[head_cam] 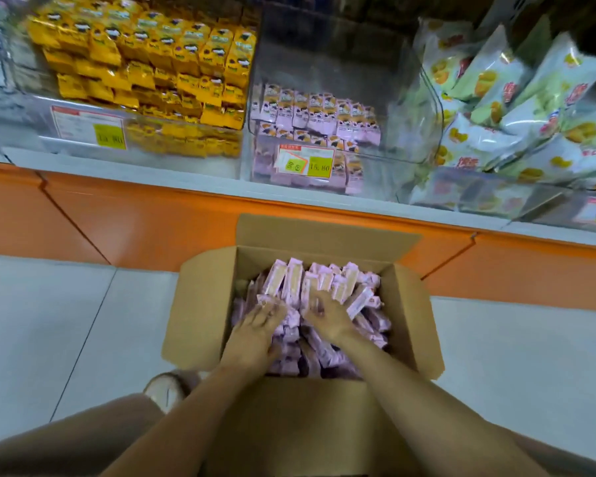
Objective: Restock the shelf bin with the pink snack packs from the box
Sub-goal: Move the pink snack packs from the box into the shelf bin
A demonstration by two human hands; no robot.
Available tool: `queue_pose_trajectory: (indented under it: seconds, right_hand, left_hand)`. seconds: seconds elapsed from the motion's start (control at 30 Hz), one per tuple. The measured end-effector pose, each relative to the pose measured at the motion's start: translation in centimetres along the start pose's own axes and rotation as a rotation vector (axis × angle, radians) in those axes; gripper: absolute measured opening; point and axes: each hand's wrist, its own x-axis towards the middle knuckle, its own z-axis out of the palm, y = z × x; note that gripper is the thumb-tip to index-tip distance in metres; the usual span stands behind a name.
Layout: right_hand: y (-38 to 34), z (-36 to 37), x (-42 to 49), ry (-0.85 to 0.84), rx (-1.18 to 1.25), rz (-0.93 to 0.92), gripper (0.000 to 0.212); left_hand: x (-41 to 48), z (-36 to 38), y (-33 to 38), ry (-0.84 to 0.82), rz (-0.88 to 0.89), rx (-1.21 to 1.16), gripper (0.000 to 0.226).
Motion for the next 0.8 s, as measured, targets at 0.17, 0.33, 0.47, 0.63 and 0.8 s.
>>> queue_pose_trajectory:
  seconds: [0.17, 0.33, 0.47, 0.63, 0.8]
  right_hand:
    - [0.9, 1.3, 1.7, 0.089, 0.117, 0.038, 0.029]
    - [1.8, 0.5, 1.8, 0.087, 0.228, 0.04, 0.027]
    - [2.7, -0.8, 1.1, 0.039, 0.383, 0.029, 0.027]
    - [2.3, -3.2, -0.1, 0.005, 0.581, 0.031, 0.033]
    - [1.1, -5.4, -2.3, -0.102, 0.812, 0.007, 0.035]
  left_hand:
    - [2.4, 1.2, -0.7, 0.044, -0.037, -0.046, 0.067]
    - [4.4, 1.4, -0.3, 0.108, -0.059, -0.054, 0.052]
    - [5.5, 1.1, 0.8, 0.184, -0.003, -0.026, 0.037]
    - [5.3, -0.4, 1.8, 0.38, 0.055, -0.222, 0.036]
    - [5.3, -2.9, 4.8, 0.32, -0.427, -1.076, 0.017]
